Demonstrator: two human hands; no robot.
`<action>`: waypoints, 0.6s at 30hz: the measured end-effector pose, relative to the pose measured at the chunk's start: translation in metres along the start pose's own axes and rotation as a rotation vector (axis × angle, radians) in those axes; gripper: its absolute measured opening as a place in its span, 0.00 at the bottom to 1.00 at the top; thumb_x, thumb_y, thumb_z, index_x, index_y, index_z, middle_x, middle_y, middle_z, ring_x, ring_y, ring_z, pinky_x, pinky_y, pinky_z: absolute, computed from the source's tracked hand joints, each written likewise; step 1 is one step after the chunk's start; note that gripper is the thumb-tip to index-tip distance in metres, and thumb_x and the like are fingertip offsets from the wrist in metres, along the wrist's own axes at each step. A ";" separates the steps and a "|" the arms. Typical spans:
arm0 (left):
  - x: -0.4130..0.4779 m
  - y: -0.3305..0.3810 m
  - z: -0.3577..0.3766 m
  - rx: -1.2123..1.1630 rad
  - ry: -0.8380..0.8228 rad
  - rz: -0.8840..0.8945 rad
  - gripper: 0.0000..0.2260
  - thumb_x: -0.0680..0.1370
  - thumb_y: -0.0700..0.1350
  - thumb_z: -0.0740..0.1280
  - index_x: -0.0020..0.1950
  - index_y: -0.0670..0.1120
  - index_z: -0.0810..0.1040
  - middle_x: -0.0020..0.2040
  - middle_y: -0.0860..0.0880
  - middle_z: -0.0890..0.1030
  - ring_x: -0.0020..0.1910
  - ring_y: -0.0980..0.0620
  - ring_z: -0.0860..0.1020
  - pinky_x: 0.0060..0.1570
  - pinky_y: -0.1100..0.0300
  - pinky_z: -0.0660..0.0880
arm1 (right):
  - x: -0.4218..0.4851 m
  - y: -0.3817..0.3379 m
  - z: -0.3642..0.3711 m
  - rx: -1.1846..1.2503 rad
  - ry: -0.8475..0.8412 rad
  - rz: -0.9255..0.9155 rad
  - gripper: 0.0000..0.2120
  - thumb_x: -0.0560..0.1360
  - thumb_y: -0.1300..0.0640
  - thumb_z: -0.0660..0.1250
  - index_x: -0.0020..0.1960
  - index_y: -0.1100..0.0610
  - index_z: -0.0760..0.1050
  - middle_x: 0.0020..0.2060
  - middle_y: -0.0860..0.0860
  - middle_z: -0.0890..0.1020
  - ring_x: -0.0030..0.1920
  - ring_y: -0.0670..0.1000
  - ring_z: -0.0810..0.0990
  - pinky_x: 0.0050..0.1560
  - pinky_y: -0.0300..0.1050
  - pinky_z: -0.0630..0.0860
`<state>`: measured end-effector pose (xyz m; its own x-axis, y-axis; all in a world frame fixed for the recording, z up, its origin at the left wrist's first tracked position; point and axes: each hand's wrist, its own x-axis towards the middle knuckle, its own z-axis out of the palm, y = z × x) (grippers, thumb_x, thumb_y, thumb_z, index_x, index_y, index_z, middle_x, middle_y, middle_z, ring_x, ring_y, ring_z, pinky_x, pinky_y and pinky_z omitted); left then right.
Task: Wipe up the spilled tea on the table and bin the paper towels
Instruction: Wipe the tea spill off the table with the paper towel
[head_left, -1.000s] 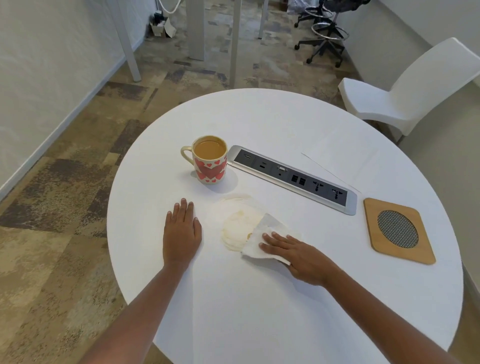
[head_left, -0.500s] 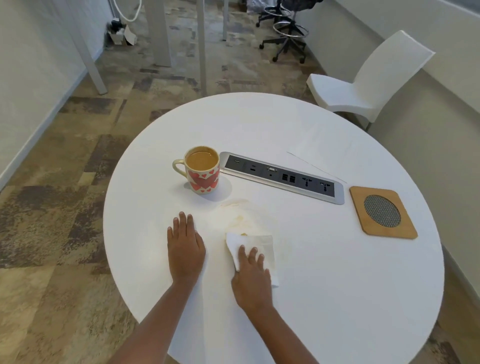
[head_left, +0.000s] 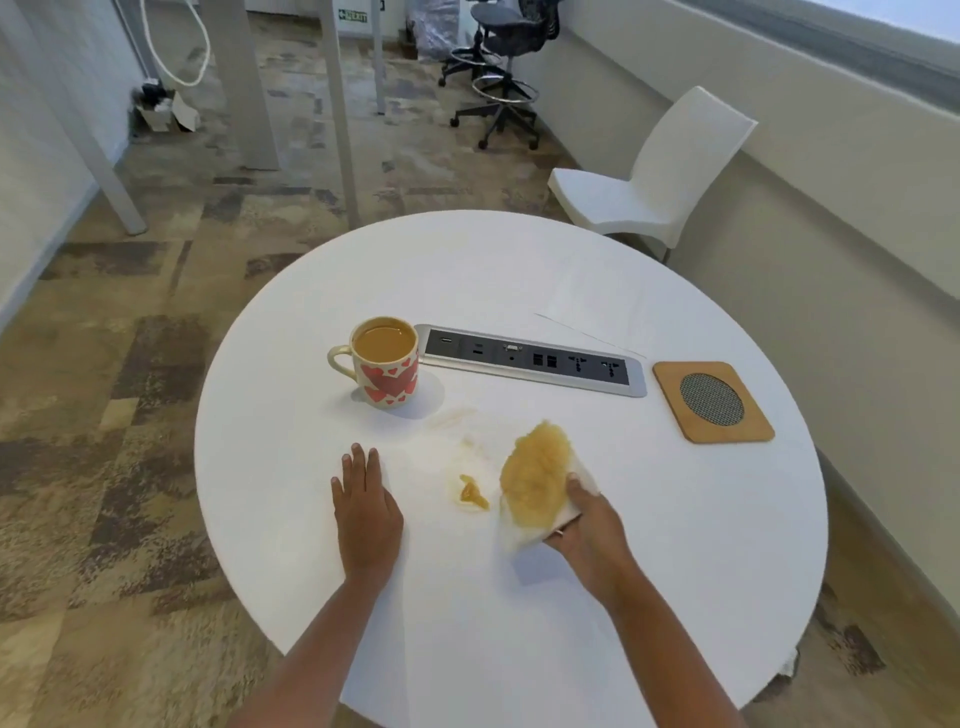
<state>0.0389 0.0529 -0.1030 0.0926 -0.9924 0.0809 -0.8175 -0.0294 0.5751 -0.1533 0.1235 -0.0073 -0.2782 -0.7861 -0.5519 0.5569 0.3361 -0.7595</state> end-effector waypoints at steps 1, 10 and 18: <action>0.000 -0.001 -0.001 -0.017 -0.005 0.007 0.22 0.76 0.29 0.55 0.70 0.35 0.64 0.73 0.36 0.62 0.73 0.38 0.60 0.73 0.44 0.54 | -0.001 -0.002 -0.006 0.064 0.001 0.001 0.12 0.82 0.57 0.51 0.58 0.57 0.71 0.45 0.55 0.81 0.45 0.53 0.80 0.40 0.51 0.78; 0.000 0.019 -0.012 -0.184 -0.010 0.088 0.19 0.78 0.31 0.53 0.69 0.35 0.66 0.72 0.37 0.64 0.74 0.40 0.60 0.74 0.48 0.55 | -0.013 -0.011 -0.041 0.375 -0.039 -0.018 0.14 0.81 0.60 0.50 0.60 0.63 0.70 0.49 0.60 0.80 0.49 0.58 0.78 0.36 0.46 0.84; -0.010 0.087 -0.004 -0.364 -0.108 0.221 0.18 0.79 0.33 0.53 0.68 0.39 0.68 0.72 0.42 0.67 0.74 0.46 0.60 0.73 0.53 0.58 | -0.015 -0.026 -0.074 0.287 0.021 -0.091 0.14 0.79 0.65 0.51 0.60 0.58 0.71 0.47 0.57 0.84 0.44 0.58 0.84 0.36 0.51 0.83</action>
<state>-0.0314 0.0606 -0.0503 -0.1379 -0.9774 0.1599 -0.5560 0.2100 0.8042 -0.2214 0.1651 -0.0045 -0.3520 -0.7943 -0.4952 0.7264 0.1018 -0.6797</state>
